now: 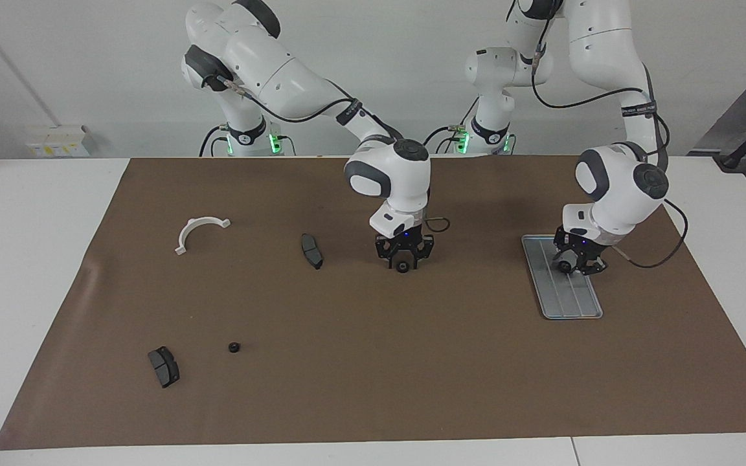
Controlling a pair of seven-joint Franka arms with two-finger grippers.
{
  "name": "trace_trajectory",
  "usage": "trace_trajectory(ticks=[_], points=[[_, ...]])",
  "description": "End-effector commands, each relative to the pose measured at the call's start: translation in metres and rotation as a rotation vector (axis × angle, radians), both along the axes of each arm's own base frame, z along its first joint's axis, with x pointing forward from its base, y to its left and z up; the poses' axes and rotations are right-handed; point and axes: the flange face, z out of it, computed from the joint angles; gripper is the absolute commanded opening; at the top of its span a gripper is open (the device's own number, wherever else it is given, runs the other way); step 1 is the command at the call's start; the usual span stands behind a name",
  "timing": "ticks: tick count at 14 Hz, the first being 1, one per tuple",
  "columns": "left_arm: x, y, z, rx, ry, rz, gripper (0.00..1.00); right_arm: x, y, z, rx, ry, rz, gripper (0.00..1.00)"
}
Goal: Place bearing gear from tray to pile
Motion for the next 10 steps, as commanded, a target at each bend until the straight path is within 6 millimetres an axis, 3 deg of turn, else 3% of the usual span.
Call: trace_trajectory(ticks=[1, 2, 5, 7, 10], points=[[-0.011, -0.001, 0.002, -0.002, -0.012, -0.013, 0.41, -0.003, 0.003, -0.002, 0.017, -0.027, -0.013, 0.21], [-0.013, -0.001, 0.0, -0.003, -0.007, -0.012, 0.35, -0.002, 0.003, -0.001, 0.02, -0.043, -0.021, 0.04], [-0.011, 0.0, 0.002, -0.001, -0.013, -0.006, 0.16, 0.005, 0.001, 0.007, 0.015, -0.06, -0.046, 0.0], [-0.006, 0.0, 0.005, 0.0, -0.023, 0.021, 0.03, 0.009, -0.008, 0.038, -0.015, -0.081, -0.068, 0.0], [0.012, -0.002, 0.025, 0.008, -0.052, 0.152, 0.0, 0.018, -0.036, 0.099, -0.012, -0.074, -0.128, 0.0]])
